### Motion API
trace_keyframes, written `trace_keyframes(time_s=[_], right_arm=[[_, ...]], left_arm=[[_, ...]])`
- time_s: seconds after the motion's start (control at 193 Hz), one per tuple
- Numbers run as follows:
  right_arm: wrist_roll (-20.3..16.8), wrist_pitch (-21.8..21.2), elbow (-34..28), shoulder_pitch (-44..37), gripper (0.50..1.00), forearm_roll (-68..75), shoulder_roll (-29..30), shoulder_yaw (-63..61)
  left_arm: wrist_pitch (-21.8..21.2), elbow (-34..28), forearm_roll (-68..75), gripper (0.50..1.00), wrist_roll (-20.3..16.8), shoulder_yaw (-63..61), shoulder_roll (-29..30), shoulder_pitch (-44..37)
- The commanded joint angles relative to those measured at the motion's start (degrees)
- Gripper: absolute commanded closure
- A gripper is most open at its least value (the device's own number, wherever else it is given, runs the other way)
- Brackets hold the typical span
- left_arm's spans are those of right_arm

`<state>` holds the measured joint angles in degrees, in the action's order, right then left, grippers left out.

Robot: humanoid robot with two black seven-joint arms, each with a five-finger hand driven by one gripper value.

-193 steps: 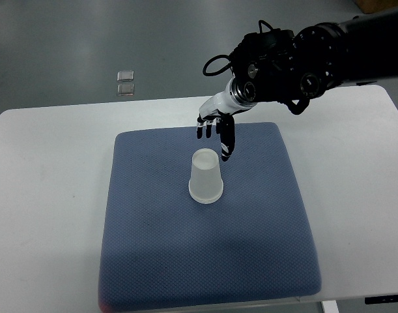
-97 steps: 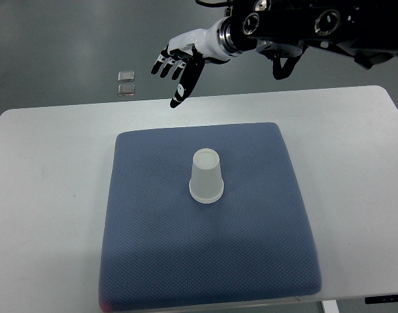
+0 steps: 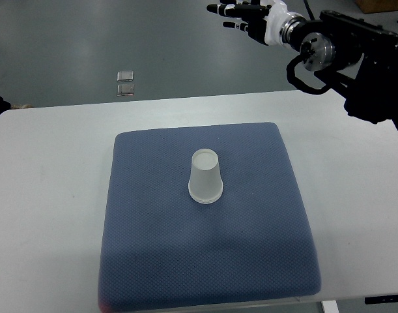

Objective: Stack paper cups

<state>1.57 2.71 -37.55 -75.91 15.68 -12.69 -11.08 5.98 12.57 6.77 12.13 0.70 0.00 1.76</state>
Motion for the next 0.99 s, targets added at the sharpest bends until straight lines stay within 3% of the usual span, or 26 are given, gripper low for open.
trace_keyframes(time_s=[0.0,0.103,0.29,0.46,0.988], right_arm=[[0.72,-0.42,2.13,6.03,0.595,0.23,0.73,-8.69],[2.12,-3.41,3.62,11.14,0.589,0.14,1.44,-17.31],[2.21,-15.62,6.35,20.71,0.587,0.23,4.60,-26.62],[3.09,-21.95,6.52,26.87,0.585,0.23,6.27,-30.67],[4.67,-22.92,8.98,28.45,0.585,0.14,6.89,-32.16]], left_arm=[[0.00,0.08,0.00,0.500,0.00,0.01,0.00,0.00],[0.00,0.00,0.00,0.500,0.00,0.01,0.00,0.00],[0.00,0.00,0.00,0.500,0.09,-0.08,0.00,0.00],[0.00,0.08,0.00,0.500,0.00,-0.08,0.00,0.00],[0.00,0.52,0.00,0.500,0.00,-0.17,0.00,0.00]])
